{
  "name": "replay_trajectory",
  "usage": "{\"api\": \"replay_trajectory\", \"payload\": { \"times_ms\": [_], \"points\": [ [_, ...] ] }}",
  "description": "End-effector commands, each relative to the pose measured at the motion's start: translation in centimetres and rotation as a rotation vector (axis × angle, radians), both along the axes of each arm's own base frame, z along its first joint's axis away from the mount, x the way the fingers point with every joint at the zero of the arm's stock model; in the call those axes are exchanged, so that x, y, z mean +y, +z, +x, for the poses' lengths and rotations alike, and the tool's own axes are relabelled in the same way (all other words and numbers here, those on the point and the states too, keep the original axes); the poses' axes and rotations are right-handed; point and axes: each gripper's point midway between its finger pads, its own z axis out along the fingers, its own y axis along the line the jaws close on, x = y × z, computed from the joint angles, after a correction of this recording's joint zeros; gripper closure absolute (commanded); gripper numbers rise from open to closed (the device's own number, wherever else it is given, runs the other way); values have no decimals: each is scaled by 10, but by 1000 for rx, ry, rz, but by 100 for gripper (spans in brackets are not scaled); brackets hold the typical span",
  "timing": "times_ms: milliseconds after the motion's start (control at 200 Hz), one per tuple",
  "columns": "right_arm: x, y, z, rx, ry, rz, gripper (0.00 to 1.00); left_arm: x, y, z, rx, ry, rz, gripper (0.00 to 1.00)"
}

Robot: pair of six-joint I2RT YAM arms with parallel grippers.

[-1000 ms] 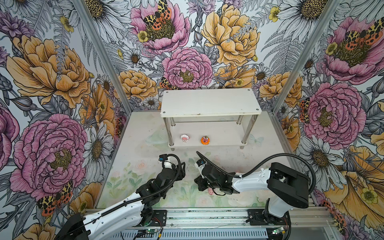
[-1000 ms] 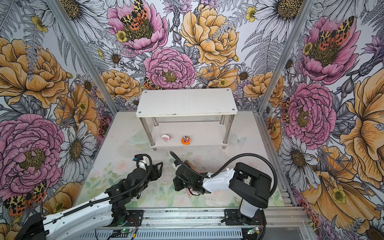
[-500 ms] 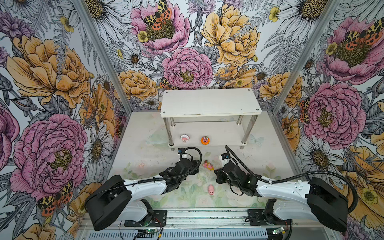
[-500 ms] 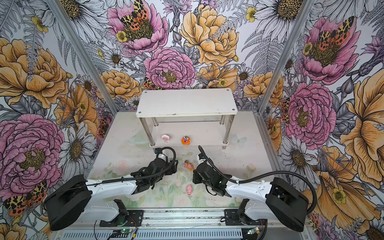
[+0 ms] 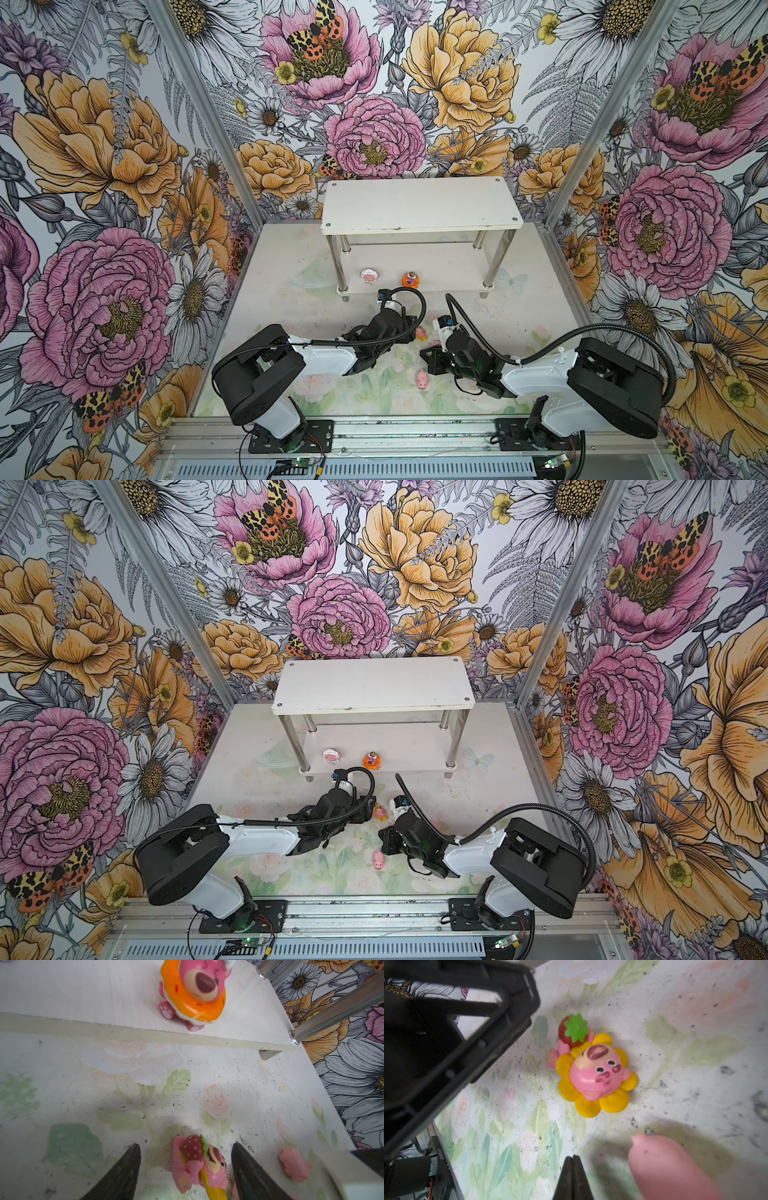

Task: Place and organize the plastic toys onto the shelf
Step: 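Close the left gripper on the strawberry-sunflower pig figure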

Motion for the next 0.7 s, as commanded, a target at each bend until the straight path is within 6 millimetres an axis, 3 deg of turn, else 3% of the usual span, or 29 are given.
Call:
{"api": "replay_trajectory", "payload": {
  "times_ms": [0, 470, 696],
  "points": [
    [12, 13, 17, -28, -23, 104, 100, -15, 10, 2, -20, -29, -45, 27],
    [-14, 4, 65, -43, -142, 84, 100, -23, -9, 5, 20, -54, -18, 24],
    [-10, -5, 68, -18, -130, 102, 100, -21, -14, 3, 40, -50, -13, 35]
  ]
}}
